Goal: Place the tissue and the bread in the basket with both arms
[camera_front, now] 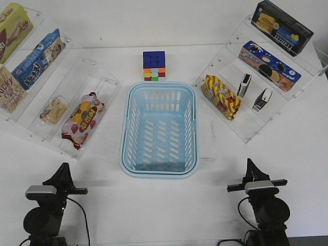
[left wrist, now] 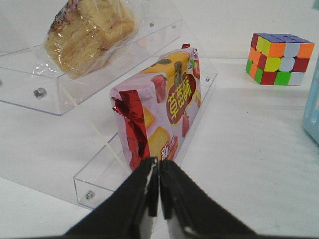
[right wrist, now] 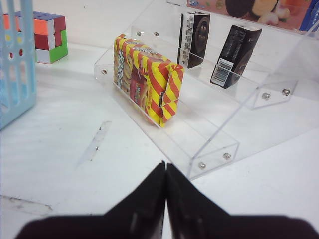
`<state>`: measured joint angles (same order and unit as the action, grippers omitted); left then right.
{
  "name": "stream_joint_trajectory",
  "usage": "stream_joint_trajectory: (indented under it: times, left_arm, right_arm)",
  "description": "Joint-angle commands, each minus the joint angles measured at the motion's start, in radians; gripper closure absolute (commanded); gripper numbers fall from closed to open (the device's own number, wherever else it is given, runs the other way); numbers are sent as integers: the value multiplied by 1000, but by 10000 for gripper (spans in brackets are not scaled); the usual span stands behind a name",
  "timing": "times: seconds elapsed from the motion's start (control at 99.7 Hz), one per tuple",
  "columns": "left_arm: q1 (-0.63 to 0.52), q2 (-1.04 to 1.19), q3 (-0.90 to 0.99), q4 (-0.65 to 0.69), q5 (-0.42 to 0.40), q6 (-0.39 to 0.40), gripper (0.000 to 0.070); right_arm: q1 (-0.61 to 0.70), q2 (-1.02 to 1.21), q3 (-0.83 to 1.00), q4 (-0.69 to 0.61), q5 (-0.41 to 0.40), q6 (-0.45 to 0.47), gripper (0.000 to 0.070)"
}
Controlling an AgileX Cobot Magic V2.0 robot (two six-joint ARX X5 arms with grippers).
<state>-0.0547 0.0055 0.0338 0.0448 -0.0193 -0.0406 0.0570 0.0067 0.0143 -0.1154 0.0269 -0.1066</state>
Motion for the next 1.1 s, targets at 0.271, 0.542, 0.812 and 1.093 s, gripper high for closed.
stream_joint_trajectory:
  times: [0.271, 0.542, 0.812, 1.093]
  left_arm:
    - [0, -2, -20, 14, 4, 3, 698]
    - [0, -2, -20, 14, 4, 3, 699]
    - [0, -2, -20, 14, 4, 3, 698]
    - [0, -2, -20, 14, 4, 3, 699]
  right_arm:
    - [-1, 1, -2, 11, 0, 13, 697]
    - [-1, 1, -2, 11, 0, 13, 697]
    - [2, 1, -2, 12, -5, 101, 697]
    - [0, 3, 69, 41, 33, 445, 699]
